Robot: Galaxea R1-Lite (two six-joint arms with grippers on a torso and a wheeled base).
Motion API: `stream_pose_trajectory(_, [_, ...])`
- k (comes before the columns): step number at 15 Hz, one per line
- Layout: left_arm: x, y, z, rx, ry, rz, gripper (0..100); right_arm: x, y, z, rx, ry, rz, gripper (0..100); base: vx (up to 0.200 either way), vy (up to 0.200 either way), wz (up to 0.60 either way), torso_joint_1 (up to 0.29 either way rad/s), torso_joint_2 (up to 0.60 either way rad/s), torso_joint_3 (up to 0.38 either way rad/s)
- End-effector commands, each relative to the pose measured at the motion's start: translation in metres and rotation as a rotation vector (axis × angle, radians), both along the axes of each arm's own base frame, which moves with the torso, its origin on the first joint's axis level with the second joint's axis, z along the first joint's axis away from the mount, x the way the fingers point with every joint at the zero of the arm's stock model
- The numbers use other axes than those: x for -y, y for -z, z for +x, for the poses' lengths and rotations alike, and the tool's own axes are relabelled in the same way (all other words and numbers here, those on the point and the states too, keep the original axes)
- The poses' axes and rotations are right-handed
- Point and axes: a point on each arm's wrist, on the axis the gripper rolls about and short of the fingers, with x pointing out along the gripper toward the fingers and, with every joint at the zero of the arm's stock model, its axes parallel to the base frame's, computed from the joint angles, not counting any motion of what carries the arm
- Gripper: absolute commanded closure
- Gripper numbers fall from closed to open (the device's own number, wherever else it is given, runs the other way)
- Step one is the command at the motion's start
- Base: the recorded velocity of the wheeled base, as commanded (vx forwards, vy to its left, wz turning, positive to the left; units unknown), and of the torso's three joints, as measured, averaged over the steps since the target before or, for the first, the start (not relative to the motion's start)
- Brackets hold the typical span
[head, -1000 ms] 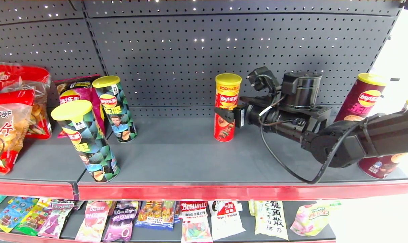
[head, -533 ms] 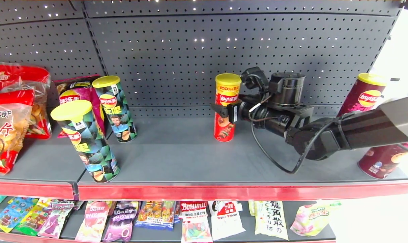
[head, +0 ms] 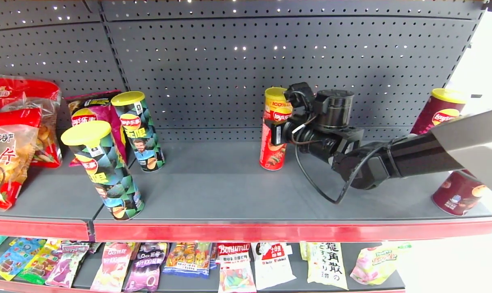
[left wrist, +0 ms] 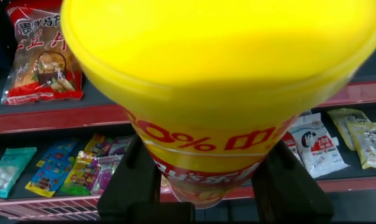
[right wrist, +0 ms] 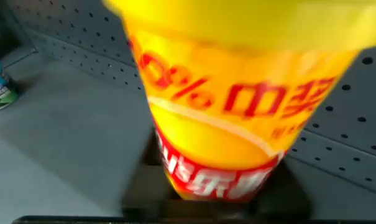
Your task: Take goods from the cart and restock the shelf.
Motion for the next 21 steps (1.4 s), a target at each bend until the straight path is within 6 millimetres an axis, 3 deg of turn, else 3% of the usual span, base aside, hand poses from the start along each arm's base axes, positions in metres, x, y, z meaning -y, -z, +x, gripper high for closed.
stream_pose_trajectory(1, [0.000, 0.001, 0.000, -0.002, 0.000, 0.001, 100, -0.004, -0.005, -0.006, 0.009, 0.009, 0.002, 100, 0.000, 0.000, 0.00, 0.000, 0.00, 0.000])
stream_pose_trajectory(4, [0.000, 0.004, -0.003, 0.001, 0.000, -0.001, 100, -0.002, -0.019, -0.041, 0.002, 0.021, -0.012, 100, 0.000, 0.000, 0.00, 0.000, 0.00, 0.000])
stream_pose_trajectory(8, [0.000, 0.004, -0.004, 0.007, 0.000, -0.002, 100, 0.007, -0.024, -0.090, -0.017, 0.105, -0.038, 100, 0.000, 0.000, 0.00, 0.000, 0.00, 0.000])
stream_pose_trajectory(11, [0.000, 0.005, -0.004, 0.004, 0.001, -0.001, 100, 0.011, -0.028, -0.107, -0.014, 0.152, -0.043, 100, 0.000, 0.000, 0.00, 0.000, 0.00, 0.000])
stream_pose_trajectory(16, [0.000, 0.007, -0.003, 0.000, 0.001, -0.001, 100, -0.013, -0.016, -0.133, -0.056, 0.172, -0.017, 100, 0.000, 0.000, 0.00, 0.000, 0.00, 0.000])
stream_pose_trajectory(21, [0.000, 0.007, -0.003, -0.002, 0.001, -0.001, 100, -0.018, -0.003, -0.145, -0.078, 0.201, -0.059, 100, 0.000, 0.000, 0.00, 0.000, 0.00, 0.000])
